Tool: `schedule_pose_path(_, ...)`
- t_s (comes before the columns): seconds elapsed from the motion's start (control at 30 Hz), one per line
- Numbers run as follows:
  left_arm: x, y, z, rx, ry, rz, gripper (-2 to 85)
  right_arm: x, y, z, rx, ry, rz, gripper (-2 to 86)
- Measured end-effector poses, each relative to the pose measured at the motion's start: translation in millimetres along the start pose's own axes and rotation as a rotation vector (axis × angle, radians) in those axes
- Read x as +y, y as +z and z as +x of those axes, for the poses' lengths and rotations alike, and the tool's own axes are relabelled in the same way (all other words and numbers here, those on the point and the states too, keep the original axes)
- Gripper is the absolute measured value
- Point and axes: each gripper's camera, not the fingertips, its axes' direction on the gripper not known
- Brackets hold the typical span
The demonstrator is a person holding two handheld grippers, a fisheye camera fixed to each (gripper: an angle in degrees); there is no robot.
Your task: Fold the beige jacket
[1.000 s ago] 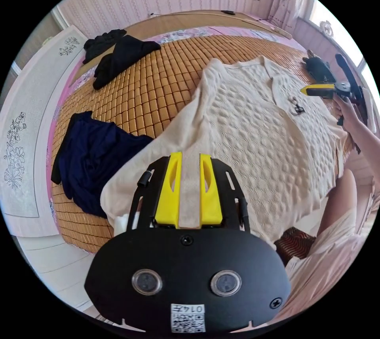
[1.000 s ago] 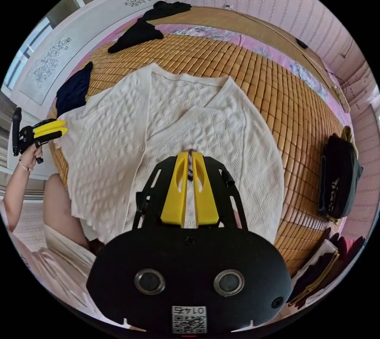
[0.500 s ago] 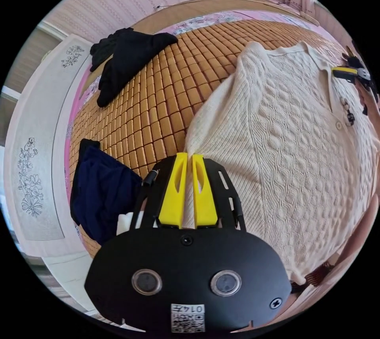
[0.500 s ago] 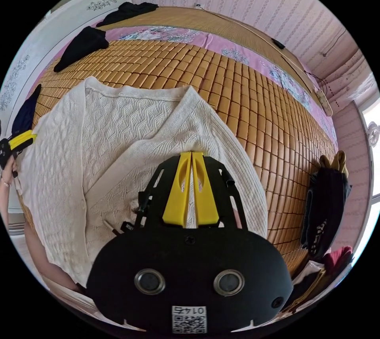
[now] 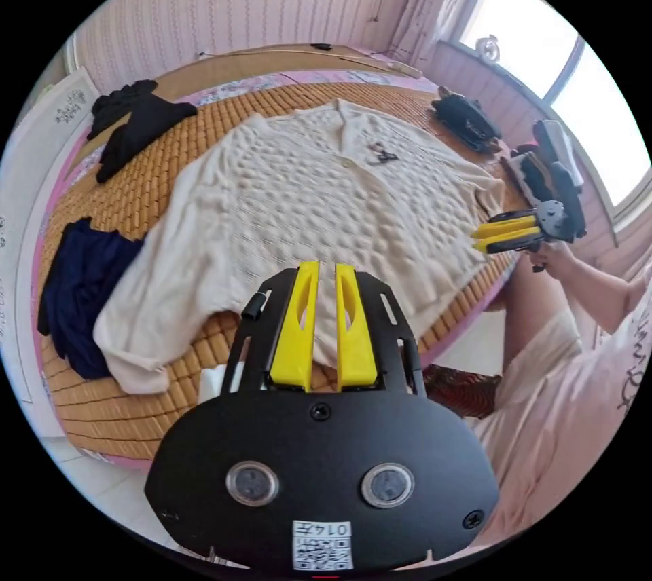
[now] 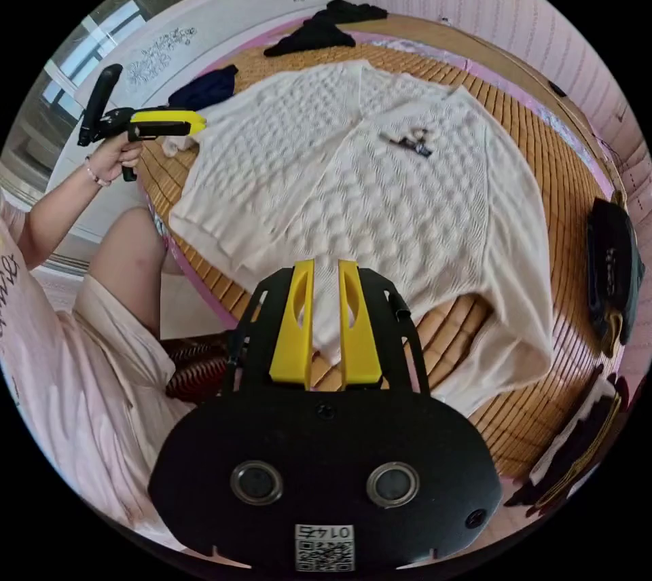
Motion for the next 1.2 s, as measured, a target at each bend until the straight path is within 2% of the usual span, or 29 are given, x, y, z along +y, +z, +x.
schedule_pose_path(0.13,31,32,93,0.122,0.132,-0.057,5.1,64,-27,26,-0.025,0.261,0.005,12.1)
schedule_pose_path(0.27,7,63,154,0.140,0.317,-0.069,5.6,102,-67,91,0.129,0.531,0.129,13.0)
schedule_pose_path(0.47,-46,126,200,0.113,0.422,-0.137,6.9,113,-46,155,0.126,0.705,-0.004,15.7)
schedule_pose_path(0.53,-54,145,210,0.105,0.436,-0.157,7.1,119,-52,162,0.133,0.734,0.013,15.4)
schedule_pose_path(0.63,-62,170,228,0.098,0.458,-0.180,7.2,128,-70,159,0.156,0.726,0.121,11.7)
schedule_pose_path(0.73,-67,195,240,0.082,0.462,-0.208,7.1,130,-65,165,0.215,0.732,0.126,9.1)
schedule_pose_path(0.8,-68,201,241,0.092,0.455,-0.204,6.9,131,-54,171,0.127,0.700,0.120,8.2)
schedule_pose_path(1.0,-61,214,239,0.126,0.456,-0.205,5.1,156,-80,184,0.117,0.694,0.179,0.5)
schedule_pose_path(1.1,-60,220,240,0.127,0.460,-0.222,4.2,169,-156,187,0.177,0.571,0.365,0.0)
schedule_pose_path(1.13,-59,221,240,0.134,0.460,-0.226,4.1,172,-190,179,0.154,0.448,0.447,0.0)
schedule_pose_path(1.2,-57,221,239,0.152,0.456,-0.214,4.0,174,-220,168,0.152,0.304,0.463,-0.1)
